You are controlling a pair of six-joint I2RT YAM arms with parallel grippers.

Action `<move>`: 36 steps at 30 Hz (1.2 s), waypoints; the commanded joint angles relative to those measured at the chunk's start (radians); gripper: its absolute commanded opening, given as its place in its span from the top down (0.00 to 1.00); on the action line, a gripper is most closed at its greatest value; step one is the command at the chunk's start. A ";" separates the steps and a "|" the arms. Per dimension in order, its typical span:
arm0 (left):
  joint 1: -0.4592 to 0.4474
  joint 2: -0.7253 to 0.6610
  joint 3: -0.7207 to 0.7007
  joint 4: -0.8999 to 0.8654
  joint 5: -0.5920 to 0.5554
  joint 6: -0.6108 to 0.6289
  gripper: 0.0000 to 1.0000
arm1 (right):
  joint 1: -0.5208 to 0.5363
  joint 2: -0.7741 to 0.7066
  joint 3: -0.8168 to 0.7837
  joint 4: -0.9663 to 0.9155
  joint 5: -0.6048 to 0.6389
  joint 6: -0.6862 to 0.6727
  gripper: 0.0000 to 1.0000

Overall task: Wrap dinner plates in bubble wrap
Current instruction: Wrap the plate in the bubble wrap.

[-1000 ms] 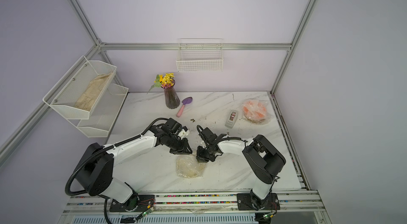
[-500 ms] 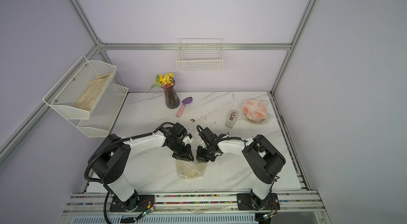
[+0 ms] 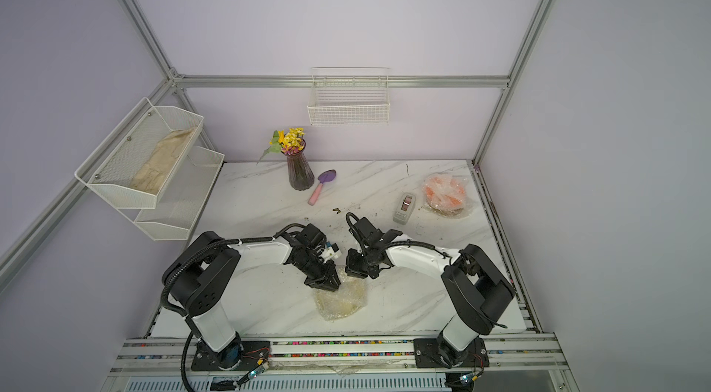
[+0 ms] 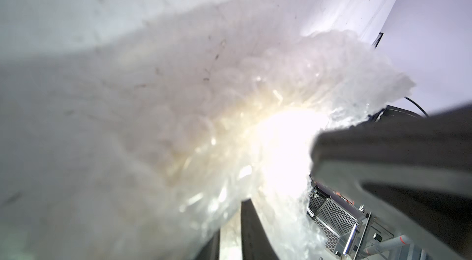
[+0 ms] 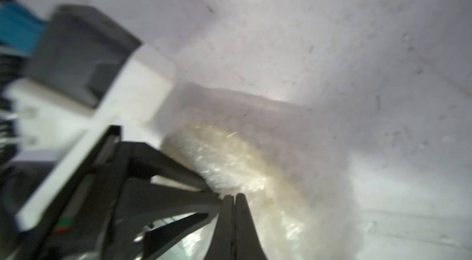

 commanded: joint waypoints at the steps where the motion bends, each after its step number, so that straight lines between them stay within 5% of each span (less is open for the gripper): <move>1: -0.019 0.059 -0.063 -0.034 -0.120 -0.020 0.82 | 0.060 -0.009 -0.069 0.155 -0.085 0.169 1.00; 4: -0.020 0.059 -0.067 -0.028 -0.121 -0.025 0.82 | 0.082 0.001 -0.127 0.238 -0.100 0.233 1.00; 11: -0.018 0.052 -0.072 -0.039 -0.146 -0.033 0.82 | 0.085 -0.071 -0.216 -0.029 0.013 0.135 1.00; 15: -0.017 0.040 -0.084 -0.043 -0.164 -0.051 0.82 | 0.085 -0.035 -0.269 0.025 -0.029 0.121 1.00; 24: -0.020 -0.154 -0.264 0.000 -0.197 -0.196 0.81 | 0.017 0.190 -0.015 -0.061 0.130 -0.091 1.00; 29: -0.036 -0.270 -0.353 0.096 -0.189 -0.311 0.81 | 0.016 0.325 0.147 0.001 0.046 -0.227 1.00; 36: -0.034 -0.174 -0.322 0.175 -0.187 -0.353 0.81 | 0.013 0.211 0.212 -0.156 0.099 -0.240 1.00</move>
